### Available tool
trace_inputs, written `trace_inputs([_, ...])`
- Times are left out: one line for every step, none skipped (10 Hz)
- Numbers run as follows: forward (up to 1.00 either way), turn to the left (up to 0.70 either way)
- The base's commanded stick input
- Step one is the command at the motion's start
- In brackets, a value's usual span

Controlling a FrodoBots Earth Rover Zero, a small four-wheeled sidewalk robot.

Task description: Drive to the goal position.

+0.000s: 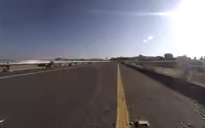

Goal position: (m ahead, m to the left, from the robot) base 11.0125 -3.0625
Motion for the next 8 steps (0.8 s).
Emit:
trace_inputs([0.70, 0.00])
trace_inputs([0.70, 0.00])
trace_inputs([0.70, 0.00])
trace_inputs([0.70, 0.00])
trace_inputs([0.70, 0.00])
trace_inputs([0.70, 0.00])
trace_inputs([0.70, 0.00])
trace_inputs([0.70, 0.00])
